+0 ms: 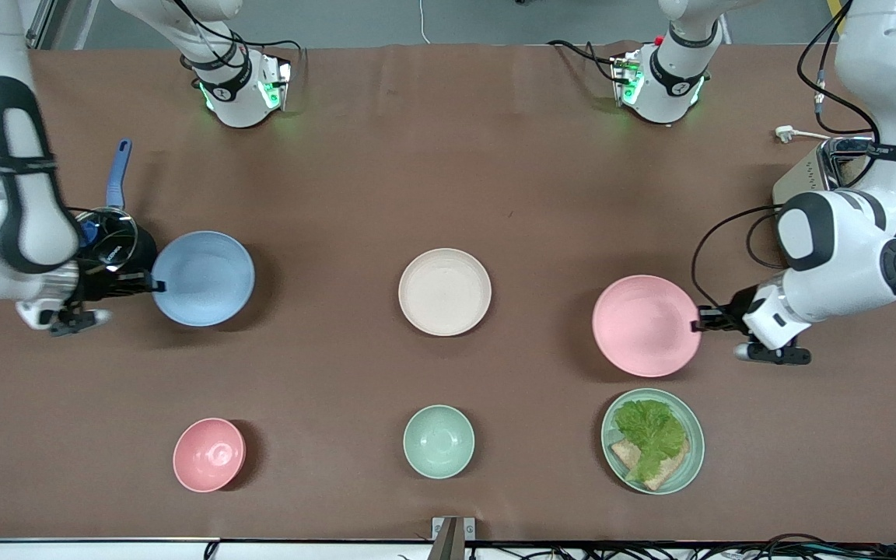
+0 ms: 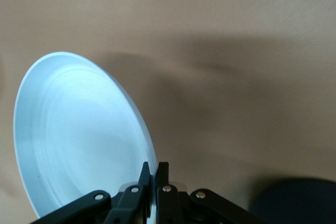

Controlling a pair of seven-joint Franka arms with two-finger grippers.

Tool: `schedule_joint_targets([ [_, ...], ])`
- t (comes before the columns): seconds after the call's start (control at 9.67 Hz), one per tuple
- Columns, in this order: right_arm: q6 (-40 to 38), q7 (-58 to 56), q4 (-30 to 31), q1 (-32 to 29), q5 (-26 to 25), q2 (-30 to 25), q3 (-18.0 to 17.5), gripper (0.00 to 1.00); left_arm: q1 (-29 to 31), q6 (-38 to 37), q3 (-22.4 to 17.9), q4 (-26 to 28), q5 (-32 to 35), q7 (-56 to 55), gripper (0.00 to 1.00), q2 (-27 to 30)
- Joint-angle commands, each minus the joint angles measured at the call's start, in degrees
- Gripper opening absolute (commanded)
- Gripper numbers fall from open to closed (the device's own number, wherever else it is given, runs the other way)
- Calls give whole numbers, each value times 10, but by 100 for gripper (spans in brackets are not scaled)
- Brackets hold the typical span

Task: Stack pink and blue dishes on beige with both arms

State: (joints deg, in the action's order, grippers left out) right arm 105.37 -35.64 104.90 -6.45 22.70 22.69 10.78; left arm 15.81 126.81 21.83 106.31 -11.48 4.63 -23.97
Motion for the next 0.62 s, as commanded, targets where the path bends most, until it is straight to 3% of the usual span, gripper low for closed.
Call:
schedule_joint_targets([
  [0.0,-86,45,-75,-4,4,1,2,0,-2,-47,28,-33,-1,-44,0,-10],
  [0.21,-164,129,-150,5,-6,2,0,0,-79,-27,45,-38,26,-170,0,-16],
  [0.52,-180,255,-171,66,-7,-3,-5,0,-194,82,45,-36,94,-353,0,-58],
])
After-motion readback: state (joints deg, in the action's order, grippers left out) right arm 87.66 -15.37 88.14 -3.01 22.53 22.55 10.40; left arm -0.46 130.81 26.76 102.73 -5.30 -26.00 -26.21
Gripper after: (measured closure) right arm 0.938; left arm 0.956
